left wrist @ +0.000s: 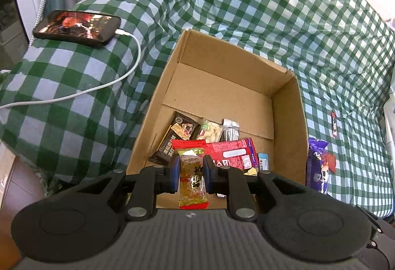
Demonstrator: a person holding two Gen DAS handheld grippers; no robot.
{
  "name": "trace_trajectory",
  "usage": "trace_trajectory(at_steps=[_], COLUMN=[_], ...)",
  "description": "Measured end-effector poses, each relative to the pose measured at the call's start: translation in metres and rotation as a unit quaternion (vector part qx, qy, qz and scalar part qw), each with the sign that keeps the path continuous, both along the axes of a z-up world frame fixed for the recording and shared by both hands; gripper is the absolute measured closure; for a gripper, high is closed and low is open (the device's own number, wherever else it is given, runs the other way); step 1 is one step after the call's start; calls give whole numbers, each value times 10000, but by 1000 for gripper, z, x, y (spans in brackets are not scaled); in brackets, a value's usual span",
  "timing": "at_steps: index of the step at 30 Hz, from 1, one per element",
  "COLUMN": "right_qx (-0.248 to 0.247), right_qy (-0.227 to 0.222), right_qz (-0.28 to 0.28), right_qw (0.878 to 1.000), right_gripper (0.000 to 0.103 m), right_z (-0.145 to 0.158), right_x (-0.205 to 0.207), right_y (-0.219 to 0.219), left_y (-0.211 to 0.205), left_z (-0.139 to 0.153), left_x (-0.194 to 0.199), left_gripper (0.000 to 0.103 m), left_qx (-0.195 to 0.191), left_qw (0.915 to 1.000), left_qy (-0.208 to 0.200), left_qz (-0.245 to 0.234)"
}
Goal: Organize snacks
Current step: 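Carry the candy and lollipop pack over the cardboard box with both tools, then open both tools to drop the candy and lollipop pack into the box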
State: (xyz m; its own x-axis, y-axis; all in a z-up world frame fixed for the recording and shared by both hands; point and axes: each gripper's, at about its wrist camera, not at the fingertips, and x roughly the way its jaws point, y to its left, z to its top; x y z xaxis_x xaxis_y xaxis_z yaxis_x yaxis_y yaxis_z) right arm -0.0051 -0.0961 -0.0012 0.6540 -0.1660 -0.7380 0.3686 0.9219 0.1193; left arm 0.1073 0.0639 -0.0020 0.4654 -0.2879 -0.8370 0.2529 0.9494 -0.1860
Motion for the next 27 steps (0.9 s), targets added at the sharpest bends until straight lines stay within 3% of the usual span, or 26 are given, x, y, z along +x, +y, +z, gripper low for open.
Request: trace_trajectory(at_steps=[15,27], right_qx=[166,151], right_qy=[253,338], right_qz=[-196,-344], right_qw=[9993,9987], right_gripper=[80,80], right_z=[-38,-57], right_x=[51,81], right_y=[-33,-58], left_y=[-36,-70], left_z=[-23,-47], left_x=[62,83], left_gripper=[82,81], left_qx=[152,341], left_qw=[9997,9984], left_qy=[108,202], left_qz=[-143,-407])
